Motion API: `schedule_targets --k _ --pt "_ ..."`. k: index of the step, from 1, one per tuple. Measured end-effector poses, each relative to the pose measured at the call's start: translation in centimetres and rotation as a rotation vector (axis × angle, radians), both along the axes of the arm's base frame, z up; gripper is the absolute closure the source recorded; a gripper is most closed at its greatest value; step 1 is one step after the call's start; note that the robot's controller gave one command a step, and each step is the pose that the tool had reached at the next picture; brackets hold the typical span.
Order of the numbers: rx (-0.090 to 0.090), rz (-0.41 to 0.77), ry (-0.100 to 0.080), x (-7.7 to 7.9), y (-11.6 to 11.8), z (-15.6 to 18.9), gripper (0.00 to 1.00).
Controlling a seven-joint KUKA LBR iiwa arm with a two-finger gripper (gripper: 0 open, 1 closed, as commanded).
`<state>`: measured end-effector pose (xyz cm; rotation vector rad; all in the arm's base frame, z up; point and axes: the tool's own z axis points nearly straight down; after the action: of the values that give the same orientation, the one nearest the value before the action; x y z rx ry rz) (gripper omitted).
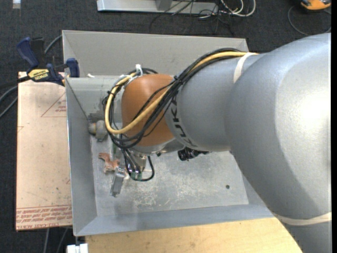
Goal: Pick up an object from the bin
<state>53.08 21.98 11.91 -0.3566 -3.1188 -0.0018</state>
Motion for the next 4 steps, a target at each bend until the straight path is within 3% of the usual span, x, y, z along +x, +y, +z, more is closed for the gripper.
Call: schedule_targets --k 1,2,3,4 --pt "0.001 0.095 -0.006 -1.4 -0.8 4.1 0.0" --pt "0.0 -0.101 0.0 -0.9 -1.8 0.1 0.0" --pt "0.001 0.026 -0.006 0.3 -4.3 -5.0 0.0" --pt "-0.001 -0.265 0.002 -2.4 -0.7 -5.0 1.0"
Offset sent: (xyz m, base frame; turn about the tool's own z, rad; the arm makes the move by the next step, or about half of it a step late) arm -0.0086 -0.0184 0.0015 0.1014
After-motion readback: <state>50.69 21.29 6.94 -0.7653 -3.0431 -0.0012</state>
